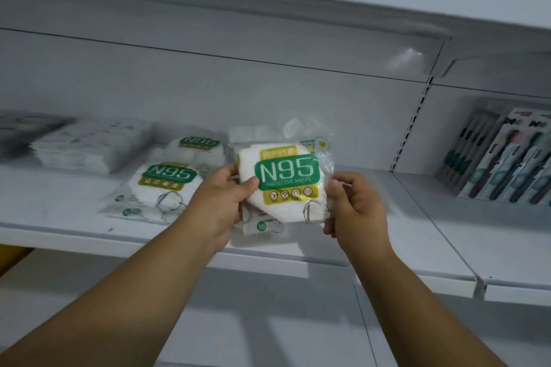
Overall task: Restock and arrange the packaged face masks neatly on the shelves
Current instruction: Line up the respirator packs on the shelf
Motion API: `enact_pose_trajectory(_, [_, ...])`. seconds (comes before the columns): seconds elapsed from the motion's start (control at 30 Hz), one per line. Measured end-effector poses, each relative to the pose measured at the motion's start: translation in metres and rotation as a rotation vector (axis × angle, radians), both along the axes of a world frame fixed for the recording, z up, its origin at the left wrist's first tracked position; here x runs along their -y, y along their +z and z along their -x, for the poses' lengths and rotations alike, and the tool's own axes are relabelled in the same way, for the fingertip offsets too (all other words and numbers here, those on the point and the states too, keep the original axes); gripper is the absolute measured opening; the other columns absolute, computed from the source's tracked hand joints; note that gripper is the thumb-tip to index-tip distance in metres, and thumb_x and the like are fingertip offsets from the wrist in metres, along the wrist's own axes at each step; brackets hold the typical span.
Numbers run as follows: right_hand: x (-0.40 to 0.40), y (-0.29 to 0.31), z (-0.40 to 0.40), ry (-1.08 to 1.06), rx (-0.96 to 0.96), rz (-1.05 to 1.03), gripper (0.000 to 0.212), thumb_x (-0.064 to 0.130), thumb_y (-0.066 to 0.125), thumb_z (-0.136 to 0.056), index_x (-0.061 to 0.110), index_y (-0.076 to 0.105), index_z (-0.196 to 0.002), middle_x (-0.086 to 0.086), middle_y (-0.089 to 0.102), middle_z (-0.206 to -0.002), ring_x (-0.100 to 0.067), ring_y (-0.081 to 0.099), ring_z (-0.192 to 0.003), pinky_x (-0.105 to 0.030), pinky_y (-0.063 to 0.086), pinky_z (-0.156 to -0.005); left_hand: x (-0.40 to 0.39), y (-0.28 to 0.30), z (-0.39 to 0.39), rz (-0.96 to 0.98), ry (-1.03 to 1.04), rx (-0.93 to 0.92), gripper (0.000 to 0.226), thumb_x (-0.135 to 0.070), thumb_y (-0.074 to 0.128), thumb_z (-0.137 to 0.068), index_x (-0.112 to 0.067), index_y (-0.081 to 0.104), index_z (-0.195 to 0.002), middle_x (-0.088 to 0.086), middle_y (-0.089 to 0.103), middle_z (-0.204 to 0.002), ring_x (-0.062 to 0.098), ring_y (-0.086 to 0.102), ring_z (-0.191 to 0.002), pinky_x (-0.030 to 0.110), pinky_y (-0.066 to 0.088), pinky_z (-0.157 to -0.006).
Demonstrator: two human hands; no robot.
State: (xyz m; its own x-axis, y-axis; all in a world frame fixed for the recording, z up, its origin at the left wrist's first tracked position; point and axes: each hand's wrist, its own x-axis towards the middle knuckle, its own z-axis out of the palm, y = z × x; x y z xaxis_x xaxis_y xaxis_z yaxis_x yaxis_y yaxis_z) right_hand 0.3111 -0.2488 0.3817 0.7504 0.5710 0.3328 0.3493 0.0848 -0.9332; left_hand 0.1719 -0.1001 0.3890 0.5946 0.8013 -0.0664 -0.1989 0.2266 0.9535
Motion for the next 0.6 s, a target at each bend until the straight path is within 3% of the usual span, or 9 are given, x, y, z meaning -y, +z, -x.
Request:
enact_pose_trajectory(0.1, [-0.005, -0.012, 0.022, -0.149, 0.059, 0.04, 0.018, 0.023, 0.049, -0.104, 0.023, 0.063, -0.093, -0.001, 0.065, -0.062, -0.018, 0.06, -0.049, -0.036, 0.051, -0.054, -0.013, -0.004, 0.028, -0.012, 0.051, 0.004, 0.02, -0.007, 0.062, -0.097, -0.015, 0.064, -0.114, 0.001, 0.078, -0.094, 0.024, 0.07, -0.094, 0.047, 0.052, -0.091])
enact_pose_trajectory(0.27, [-0.018, -0.003, 0.056, -0.074, 0.106, 0.155, 0.021, 0.032, 0.055, -0.1, 0.019, 0.064, -0.086, 0.0, 0.069, -0.08, -0.014, 0.062, -0.07, -0.037, 0.052, -0.069, -0.027, 0.0, 0.065, -0.111, -0.079, -0.02, 0.025, -0.006, 0.059, -0.097, -0.025, 0.061, -0.113, -0.002, 0.077, -0.103, 0.019, 0.072, -0.1, 0.043, 0.055, -0.091])
enact_pose_trajectory(0.37, [-0.025, 0.002, 0.073, -0.028, -0.046, 0.113, 0.024, 0.027, 0.059, -0.099, 0.01, 0.062, -0.082, -0.017, 0.069, -0.085, -0.019, 0.056, -0.069, -0.036, 0.048, -0.068, -0.027, -0.001, 0.077, -0.101, -0.144, -0.011, 0.023, -0.009, 0.058, -0.098, -0.025, 0.063, -0.112, -0.002, 0.077, -0.104, 0.018, 0.072, -0.101, 0.037, 0.054, -0.084])
enact_pose_trajectory(0.43, [-0.024, 0.001, 0.08, 0.006, -0.13, 0.076, 0.025, 0.025, 0.061, -0.098, 0.016, 0.064, -0.074, -0.019, 0.07, -0.086, -0.021, 0.057, -0.074, -0.04, 0.049, -0.072, -0.027, -0.004, 0.083, -0.096, -0.16, -0.021, 0.019, -0.015, 0.059, -0.098, -0.024, 0.063, -0.114, -0.002, 0.077, -0.105, 0.02, 0.072, -0.101, 0.04, 0.054, -0.085])
enact_pose_trajectory(0.53, [-0.017, 0.002, 0.086, 0.076, -0.203, 0.044, 0.024, 0.028, 0.063, -0.095, 0.021, 0.066, -0.073, -0.021, 0.071, -0.095, -0.029, 0.062, -0.083, -0.055, 0.052, -0.086, -0.03, -0.008, 0.091, -0.124, -0.143, -0.061, 0.014, -0.023, 0.06, -0.099, -0.027, 0.062, -0.112, -0.004, 0.077, -0.102, 0.022, 0.072, -0.096, 0.036, 0.049, -0.071])
enact_pose_trajectory(0.6, [-0.018, 0.009, 0.088, 0.066, -0.253, -0.004, 0.023, 0.023, 0.059, -0.099, 0.016, 0.065, -0.077, -0.015, 0.071, -0.088, -0.029, 0.064, -0.083, -0.053, 0.052, -0.08, -0.033, -0.009, 0.095, -0.133, -0.151, -0.073, 0.014, -0.024, 0.059, -0.1, -0.029, 0.062, -0.113, -0.005, 0.077, -0.101, 0.023, 0.071, -0.096, 0.037, 0.048, -0.072])
